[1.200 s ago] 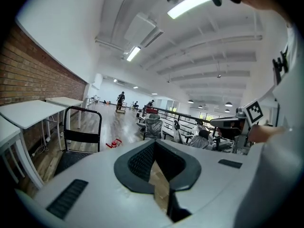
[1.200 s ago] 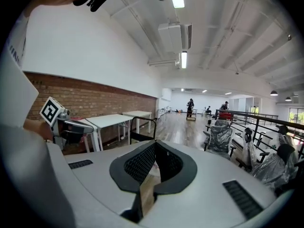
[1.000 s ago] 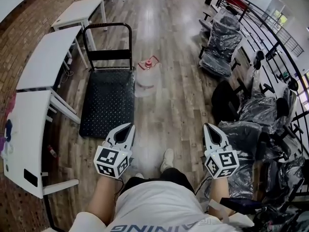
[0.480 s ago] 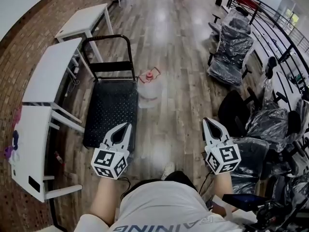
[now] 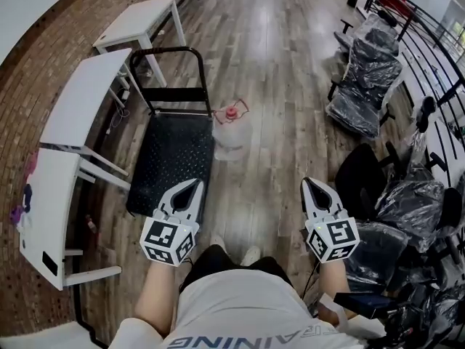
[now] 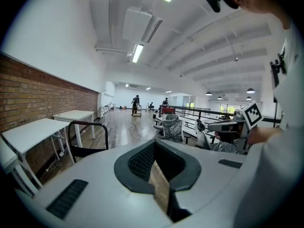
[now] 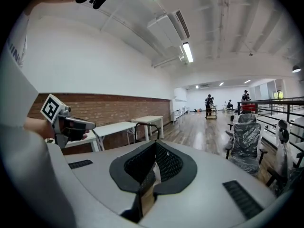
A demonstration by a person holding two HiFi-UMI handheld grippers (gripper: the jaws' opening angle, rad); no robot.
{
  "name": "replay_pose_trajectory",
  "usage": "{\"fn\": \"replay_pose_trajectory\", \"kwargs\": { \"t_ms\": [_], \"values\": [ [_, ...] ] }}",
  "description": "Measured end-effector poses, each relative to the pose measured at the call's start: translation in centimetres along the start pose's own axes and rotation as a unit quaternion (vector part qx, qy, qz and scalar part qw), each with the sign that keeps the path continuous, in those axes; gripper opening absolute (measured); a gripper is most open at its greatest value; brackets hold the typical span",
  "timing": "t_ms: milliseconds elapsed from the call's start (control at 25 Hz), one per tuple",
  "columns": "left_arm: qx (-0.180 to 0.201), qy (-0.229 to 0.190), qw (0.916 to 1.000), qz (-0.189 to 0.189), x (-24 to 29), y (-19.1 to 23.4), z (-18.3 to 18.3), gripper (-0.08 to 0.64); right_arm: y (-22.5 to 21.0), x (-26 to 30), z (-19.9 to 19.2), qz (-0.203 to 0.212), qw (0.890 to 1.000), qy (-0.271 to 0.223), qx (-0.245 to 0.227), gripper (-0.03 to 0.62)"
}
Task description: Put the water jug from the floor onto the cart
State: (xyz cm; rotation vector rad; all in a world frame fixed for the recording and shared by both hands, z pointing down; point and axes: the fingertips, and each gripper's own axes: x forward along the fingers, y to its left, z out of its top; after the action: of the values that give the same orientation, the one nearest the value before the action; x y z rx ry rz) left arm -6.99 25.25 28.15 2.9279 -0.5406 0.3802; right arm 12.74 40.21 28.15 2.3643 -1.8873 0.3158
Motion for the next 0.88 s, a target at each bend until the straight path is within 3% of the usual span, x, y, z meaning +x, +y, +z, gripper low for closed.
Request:
{"fn": "replay_pose_trajectory", "kwargs": {
  "t_ms": [440, 720, 880],
  "values": [
    [-0.033, -0.019, 0.9993, -0.008, 8.4, 5.3, 1.2, 0.000, -4.1, 5.2, 2.0, -0.022, 0.999, 0.008, -0.028, 0.005],
    [-0.050, -0.022, 0.9985, -0.009, 14.3, 11.6, 1.9, 0.000, -4.6, 13.6, 3.1, -0.013, 0.998, 0.030, -0.055, 0.005],
    [-0.059, -0.017, 0.9981, 0.009, 16.0, 16.8, 2.2, 0.000, -3.0, 19.6, 5.0, 0.016, 0.998, 0.022, -0.061, 0.005]
  ]
}}
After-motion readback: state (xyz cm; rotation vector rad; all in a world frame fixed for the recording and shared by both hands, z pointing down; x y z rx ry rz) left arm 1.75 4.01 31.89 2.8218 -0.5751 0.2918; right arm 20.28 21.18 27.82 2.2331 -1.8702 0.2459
